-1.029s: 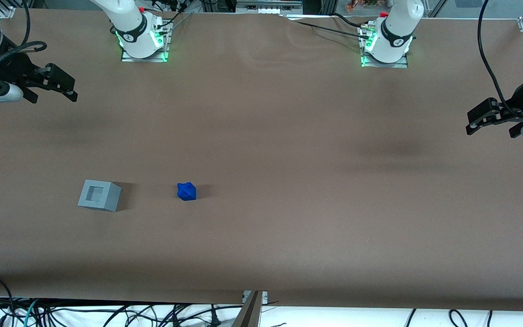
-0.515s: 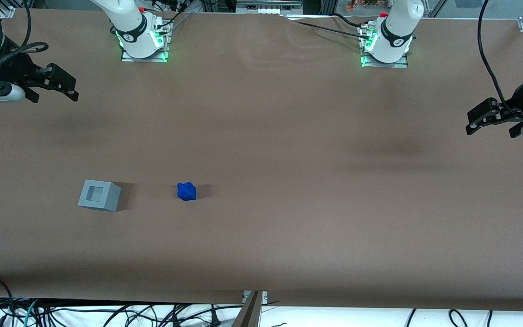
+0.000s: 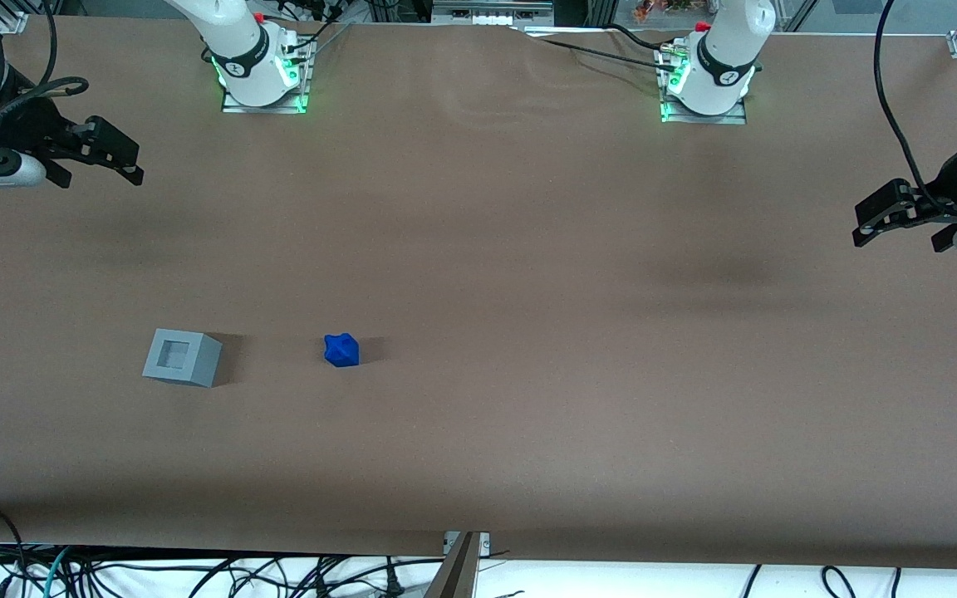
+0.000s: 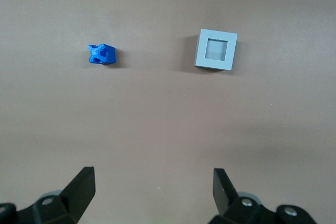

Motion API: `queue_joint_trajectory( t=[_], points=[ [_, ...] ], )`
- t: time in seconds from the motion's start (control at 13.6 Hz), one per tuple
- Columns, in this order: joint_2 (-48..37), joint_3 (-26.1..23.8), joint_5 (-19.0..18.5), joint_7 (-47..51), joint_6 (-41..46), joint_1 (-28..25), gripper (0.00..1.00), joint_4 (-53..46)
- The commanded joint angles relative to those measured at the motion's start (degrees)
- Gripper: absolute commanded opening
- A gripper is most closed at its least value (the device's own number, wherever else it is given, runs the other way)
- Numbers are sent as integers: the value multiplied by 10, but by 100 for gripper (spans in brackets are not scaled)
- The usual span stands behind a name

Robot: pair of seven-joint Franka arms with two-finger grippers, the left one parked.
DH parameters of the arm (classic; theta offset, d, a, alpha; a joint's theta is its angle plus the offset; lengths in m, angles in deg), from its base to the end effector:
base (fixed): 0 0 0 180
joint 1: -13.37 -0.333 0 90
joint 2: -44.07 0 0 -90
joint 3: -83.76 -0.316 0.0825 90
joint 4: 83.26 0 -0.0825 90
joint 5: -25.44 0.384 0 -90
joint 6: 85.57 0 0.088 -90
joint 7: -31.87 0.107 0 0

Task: Insert blue part into gray base with right arm
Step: 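Reach the right gripper down to the blue part and grasp it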

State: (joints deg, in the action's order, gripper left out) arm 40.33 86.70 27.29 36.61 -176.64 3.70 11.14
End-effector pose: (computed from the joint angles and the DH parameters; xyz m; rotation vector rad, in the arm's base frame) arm 0.5314 0.0652 0.6254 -3.1050 -0.0533 -0.0054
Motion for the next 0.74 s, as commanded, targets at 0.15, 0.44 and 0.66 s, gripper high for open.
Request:
queue_joint_trajectory(
  t=[0.15, 0.44, 0.66],
  points=[
    [84, -47, 3, 89, -112, -6, 99, 21],
    [229, -65, 2, 191, -266, -48, 99, 19],
    [312, -66, 2, 244, -363, -74, 99, 17]
  ],
)
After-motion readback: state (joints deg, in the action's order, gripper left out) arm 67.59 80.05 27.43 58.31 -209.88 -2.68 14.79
